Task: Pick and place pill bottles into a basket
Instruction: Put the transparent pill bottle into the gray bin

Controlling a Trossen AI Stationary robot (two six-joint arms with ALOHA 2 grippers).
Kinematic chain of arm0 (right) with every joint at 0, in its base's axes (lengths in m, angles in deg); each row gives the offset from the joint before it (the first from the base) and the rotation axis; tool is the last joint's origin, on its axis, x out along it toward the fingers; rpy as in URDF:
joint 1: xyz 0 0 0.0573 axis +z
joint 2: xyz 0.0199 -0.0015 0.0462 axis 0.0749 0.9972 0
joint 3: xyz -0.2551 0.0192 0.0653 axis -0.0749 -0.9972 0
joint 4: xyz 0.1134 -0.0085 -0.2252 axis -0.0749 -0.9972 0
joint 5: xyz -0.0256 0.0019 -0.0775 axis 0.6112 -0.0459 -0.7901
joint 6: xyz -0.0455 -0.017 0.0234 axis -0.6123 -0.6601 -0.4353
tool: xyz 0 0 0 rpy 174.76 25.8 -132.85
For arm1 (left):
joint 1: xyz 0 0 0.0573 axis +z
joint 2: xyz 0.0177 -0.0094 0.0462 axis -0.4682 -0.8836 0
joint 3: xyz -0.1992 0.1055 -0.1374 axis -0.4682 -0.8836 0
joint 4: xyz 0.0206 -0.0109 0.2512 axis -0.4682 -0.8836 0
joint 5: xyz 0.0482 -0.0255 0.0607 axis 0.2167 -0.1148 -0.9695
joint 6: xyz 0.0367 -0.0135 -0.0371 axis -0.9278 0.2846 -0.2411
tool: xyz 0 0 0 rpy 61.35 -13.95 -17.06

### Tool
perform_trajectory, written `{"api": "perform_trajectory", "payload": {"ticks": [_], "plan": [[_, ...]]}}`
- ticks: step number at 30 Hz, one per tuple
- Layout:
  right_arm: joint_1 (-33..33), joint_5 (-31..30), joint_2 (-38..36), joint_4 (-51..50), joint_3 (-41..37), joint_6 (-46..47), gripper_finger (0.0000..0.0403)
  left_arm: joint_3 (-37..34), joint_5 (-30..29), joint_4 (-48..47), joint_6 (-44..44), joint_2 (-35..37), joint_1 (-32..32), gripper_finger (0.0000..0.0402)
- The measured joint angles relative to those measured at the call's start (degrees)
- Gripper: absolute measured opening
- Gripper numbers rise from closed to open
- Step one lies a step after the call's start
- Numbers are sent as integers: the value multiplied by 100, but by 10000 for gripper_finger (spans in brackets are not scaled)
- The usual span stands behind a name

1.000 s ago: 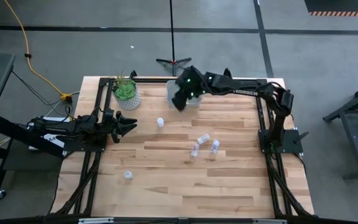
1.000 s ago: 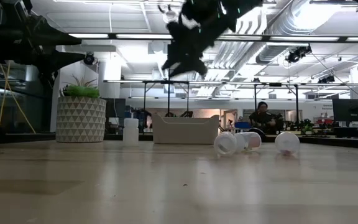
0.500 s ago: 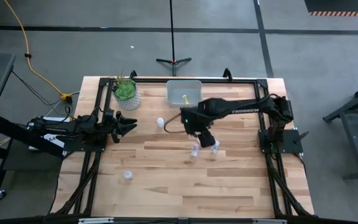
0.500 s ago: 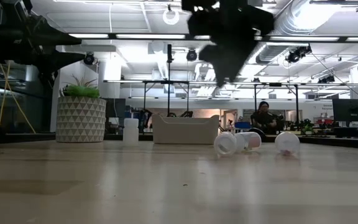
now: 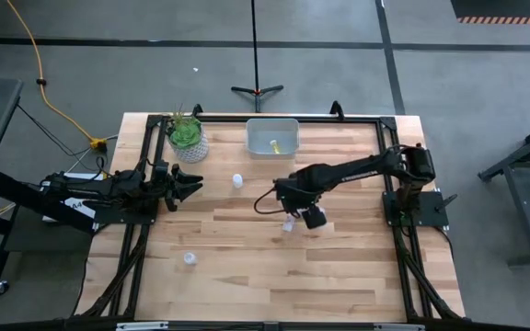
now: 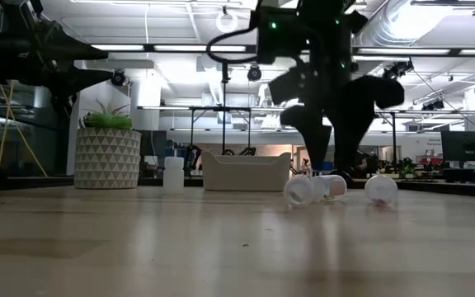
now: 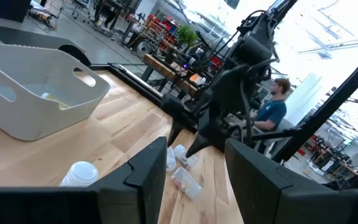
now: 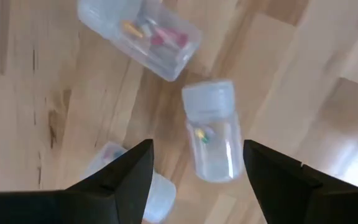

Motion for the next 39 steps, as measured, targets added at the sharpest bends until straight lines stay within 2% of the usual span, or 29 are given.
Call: {"api": "perform_trajectory", "payload": {"ticks": [8,14,17,25,29,34,39], "plan": [[-4,-145,-2,920,-532,-127,237,0,0,0,0,-2,0,198],[-2,-144,0,994,-632,-128,229,0,-1,1,0,-1,0,198],[-2,-192,0,984,-633,-128,213,1,-1,1,0,-1,0,198],[-7,-441,0,985,-633,-238,139,0,-2,2,0,0,0,198],[-7,-445,-2,979,-625,-109,124,1,-2,1,0,0,0,198],[-63,-426,0,897,-292,367,130,2,-2,1,0,0,0,198],[-349,-637,0,956,496,410,127,2,-2,1,0,0,0,198]]}}
